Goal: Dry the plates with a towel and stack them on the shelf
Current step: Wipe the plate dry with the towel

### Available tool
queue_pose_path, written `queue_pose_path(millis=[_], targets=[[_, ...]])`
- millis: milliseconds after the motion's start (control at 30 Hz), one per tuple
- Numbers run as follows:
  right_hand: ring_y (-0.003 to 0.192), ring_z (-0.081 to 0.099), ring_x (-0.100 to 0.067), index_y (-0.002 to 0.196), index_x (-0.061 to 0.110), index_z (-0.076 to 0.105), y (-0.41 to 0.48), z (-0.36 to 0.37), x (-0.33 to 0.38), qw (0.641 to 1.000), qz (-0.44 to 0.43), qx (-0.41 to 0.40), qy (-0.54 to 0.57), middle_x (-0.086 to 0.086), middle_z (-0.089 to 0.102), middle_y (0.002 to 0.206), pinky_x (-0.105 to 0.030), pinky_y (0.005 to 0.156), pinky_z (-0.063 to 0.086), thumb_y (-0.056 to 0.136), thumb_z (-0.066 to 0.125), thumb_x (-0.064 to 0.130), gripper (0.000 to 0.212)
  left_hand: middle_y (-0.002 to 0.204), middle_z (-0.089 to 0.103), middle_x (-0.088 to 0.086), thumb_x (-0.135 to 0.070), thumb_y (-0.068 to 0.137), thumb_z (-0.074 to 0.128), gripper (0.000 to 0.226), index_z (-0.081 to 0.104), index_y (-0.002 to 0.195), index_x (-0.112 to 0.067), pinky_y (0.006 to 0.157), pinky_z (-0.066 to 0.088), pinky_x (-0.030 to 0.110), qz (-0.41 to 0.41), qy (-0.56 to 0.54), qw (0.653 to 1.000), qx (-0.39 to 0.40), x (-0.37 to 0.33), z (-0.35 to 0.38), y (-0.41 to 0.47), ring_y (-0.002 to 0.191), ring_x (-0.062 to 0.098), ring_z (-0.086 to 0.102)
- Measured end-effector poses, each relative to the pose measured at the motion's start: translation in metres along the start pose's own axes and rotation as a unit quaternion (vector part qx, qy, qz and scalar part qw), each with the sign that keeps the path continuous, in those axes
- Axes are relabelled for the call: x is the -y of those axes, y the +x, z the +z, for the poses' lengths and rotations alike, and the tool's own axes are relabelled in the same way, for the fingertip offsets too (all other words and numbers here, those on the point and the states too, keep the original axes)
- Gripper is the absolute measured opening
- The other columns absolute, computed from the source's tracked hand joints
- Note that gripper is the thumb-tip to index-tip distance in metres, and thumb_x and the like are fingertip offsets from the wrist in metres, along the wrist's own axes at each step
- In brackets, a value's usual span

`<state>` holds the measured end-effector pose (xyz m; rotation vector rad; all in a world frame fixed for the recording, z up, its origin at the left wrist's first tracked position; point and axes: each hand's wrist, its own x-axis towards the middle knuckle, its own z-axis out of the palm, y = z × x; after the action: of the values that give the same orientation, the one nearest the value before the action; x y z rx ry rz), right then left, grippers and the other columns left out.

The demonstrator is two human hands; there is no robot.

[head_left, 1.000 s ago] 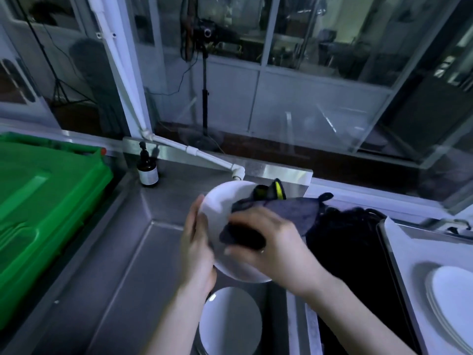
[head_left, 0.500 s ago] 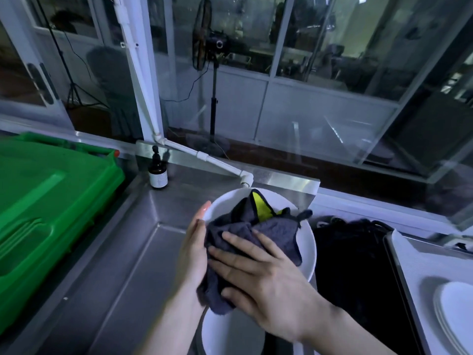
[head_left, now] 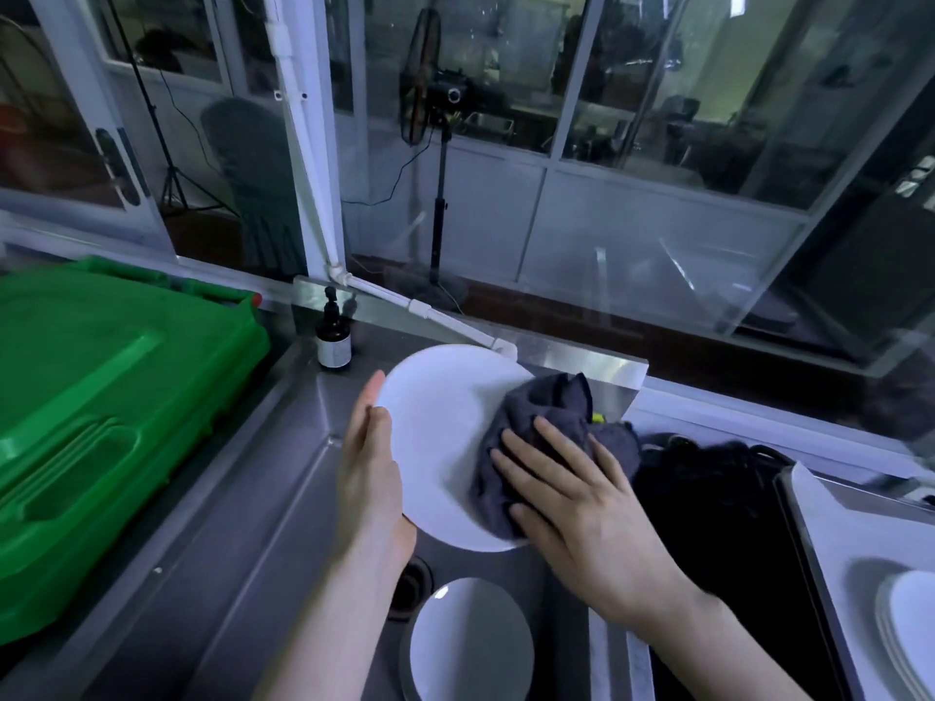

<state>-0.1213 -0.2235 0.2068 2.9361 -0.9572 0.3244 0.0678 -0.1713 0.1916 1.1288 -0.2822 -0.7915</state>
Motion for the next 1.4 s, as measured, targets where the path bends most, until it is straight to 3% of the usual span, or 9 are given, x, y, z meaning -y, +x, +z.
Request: queue_pose_path(millis=[133,267,467,600,733,867,933,1167,1400], targets=[[0.151,0.01,-0.011,0.15,0.035,0.034,-0.015,0.011,0.014,0.996,-0.074,0.02,0.054,0.022,0.021,0.158,-0.047,0.116,0.013,0.103,0.029,0.043,0.048,0.139,0.059,-0.019,-0.027,0.106,0.039,0.039,0.063,0.116,-0.057,0.118,0.034,0.04,-0.006,0.019,1.0,0.021,0.006,0.007,-0.005,0.133,0.004,0.05],[0.15,0.008,-0.006,0.147,0.039,0.038,0.022,0.007,0.02,0.994,-0.083,0.016,0.073,0.021,0.025,0.157,-0.045,0.122,0.008,0.097,0.033,0.041,0.051,0.129,0.069,-0.001,-0.03,0.109,0.036,0.036,0.068,0.12,-0.043,0.094,0.055,0.032,-0.062,-0.046,0.995,0.065,0.025,0.019,-0.019,0.116,0.012,0.067],[0.15,0.006,-0.006,0.149,0.039,0.033,0.05,0.004,-0.006,0.999,0.046,-0.013,0.023,0.019,0.02,0.159,-0.045,0.121,0.01,0.101,0.037,0.048,0.05,0.124,0.071,-0.012,-0.029,0.104,0.044,0.035,0.066,0.118,-0.052,0.082,0.059,0.028,-0.02,-0.012,0.998,0.052,0.02,0.006,-0.017,0.114,0.01,0.068],[0.15,0.008,-0.009,0.149,0.038,0.034,0.017,0.008,-0.006,0.999,0.03,0.008,0.018,0.02,0.022,0.158,-0.051,0.118,0.018,0.1,0.035,0.046,0.05,0.119,0.07,-0.023,-0.041,0.09,0.047,0.034,0.065,0.113,-0.059,0.078,0.059,0.028,0.01,-0.002,1.0,-0.007,0.008,-0.007,-0.005,0.112,0.006,0.067],[0.15,0.01,-0.01,0.148,0.036,0.037,-0.02,0.021,0.023,0.995,-0.057,0.011,0.077,0.021,0.023,0.158,-0.051,0.116,0.019,0.102,0.032,0.043,0.048,0.131,0.063,-0.026,-0.042,0.091,0.046,0.036,0.064,0.119,-0.055,0.112,0.041,0.039,0.026,0.026,0.999,0.0,0.008,-0.006,0.0,0.129,0.002,0.054],[0.15,0.007,-0.006,0.148,0.039,0.037,0.007,0.015,0.031,0.991,-0.078,-0.008,0.105,0.021,0.024,0.158,-0.049,0.121,0.011,0.097,0.039,0.041,0.051,0.13,0.069,-0.006,-0.028,0.108,0.039,0.033,0.064,0.126,-0.04,0.107,0.047,0.04,-0.015,-0.021,0.998,0.064,0.023,0.01,-0.018,0.121,0.01,0.064],[0.149,0.013,-0.004,0.146,0.039,0.041,0.027,0.009,0.023,0.993,-0.045,-0.033,0.1,0.019,0.028,0.157,-0.048,0.121,0.013,0.09,0.048,0.041,0.056,0.132,0.068,0.003,-0.024,0.109,0.037,0.035,0.063,0.13,-0.033,0.101,0.052,0.037,-0.03,-0.042,0.995,0.082,0.025,0.013,-0.025,0.12,0.016,0.065],[0.15,0.012,-0.022,0.153,0.028,0.026,0.043,-0.009,-0.018,0.97,0.178,-0.095,0.135,-0.002,0.016,0.163,-0.042,0.121,0.016,0.064,0.075,0.064,0.108,0.122,0.072,-0.014,-0.041,0.093,0.05,0.03,0.065,0.115,-0.055,0.078,0.057,0.032,-0.025,-0.019,0.996,0.088,0.013,0.0,-0.02,0.11,0.011,0.07],[0.107,0.054,-0.028,0.098,0.017,0.071,0.011,-0.001,-0.016,0.966,0.109,-0.179,0.149,0.001,0.059,0.125,-0.049,0.089,0.047,0.065,0.086,0.019,0.036,0.12,0.069,-0.027,-0.034,0.104,0.044,0.035,0.066,0.107,-0.061,0.078,0.057,0.026,0.001,0.01,0.999,0.046,0.008,-0.003,-0.007,0.108,-0.002,0.067]])
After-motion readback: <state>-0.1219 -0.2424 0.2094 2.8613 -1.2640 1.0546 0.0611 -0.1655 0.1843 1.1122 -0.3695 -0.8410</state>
